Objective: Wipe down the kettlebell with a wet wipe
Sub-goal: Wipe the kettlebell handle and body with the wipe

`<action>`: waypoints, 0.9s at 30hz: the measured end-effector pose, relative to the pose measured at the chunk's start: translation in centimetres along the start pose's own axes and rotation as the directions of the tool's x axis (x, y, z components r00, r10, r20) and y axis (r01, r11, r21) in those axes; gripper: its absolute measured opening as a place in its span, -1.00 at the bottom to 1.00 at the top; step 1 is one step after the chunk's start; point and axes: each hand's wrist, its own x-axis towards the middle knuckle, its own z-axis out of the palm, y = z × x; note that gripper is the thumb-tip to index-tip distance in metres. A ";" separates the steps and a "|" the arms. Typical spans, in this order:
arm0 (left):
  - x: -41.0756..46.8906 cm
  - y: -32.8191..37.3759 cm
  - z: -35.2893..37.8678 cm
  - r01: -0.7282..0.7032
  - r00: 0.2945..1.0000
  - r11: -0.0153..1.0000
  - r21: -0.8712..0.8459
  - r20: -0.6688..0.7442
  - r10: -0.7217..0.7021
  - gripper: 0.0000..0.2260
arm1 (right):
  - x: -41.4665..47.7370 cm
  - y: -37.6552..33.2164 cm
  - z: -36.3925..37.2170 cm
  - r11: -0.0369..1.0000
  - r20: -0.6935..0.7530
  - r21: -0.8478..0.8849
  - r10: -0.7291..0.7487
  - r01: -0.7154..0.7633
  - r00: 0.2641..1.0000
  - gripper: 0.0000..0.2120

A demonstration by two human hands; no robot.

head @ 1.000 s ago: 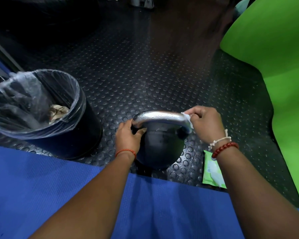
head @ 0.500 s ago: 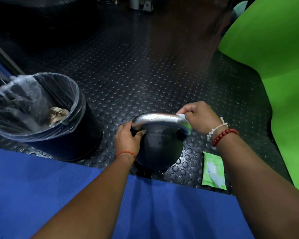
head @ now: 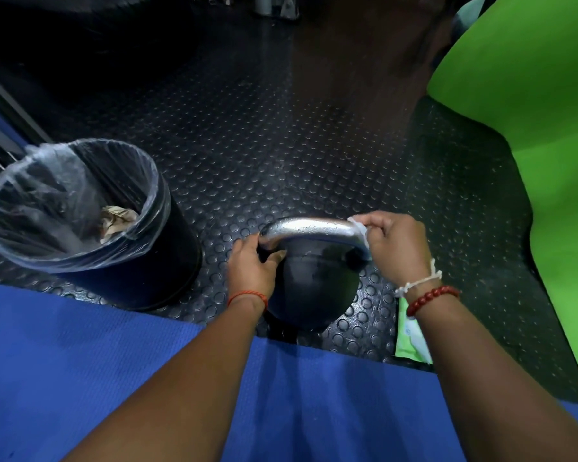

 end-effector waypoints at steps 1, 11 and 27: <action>0.0 -0.1 0.0 -0.001 1.000 1.000 0.000 -0.003 0.001 -0.82 | -1.0 0.1 0.6 0.998 -0.075 0.005 -0.062 0.062 0.995 -0.69; 0.2 -0.1 0.1 0.003 1.000 1.000 -0.002 -0.003 -0.003 -0.81 | -3.1 1.6 2.8 0.972 -0.332 0.031 -0.209 0.231 0.920 -0.71; 0.0 0.0 0.0 -0.003 1.000 1.000 0.023 -0.021 0.004 -0.80 | -3.6 1.1 3.6 0.960 -0.390 -0.011 -0.262 0.280 0.883 -0.72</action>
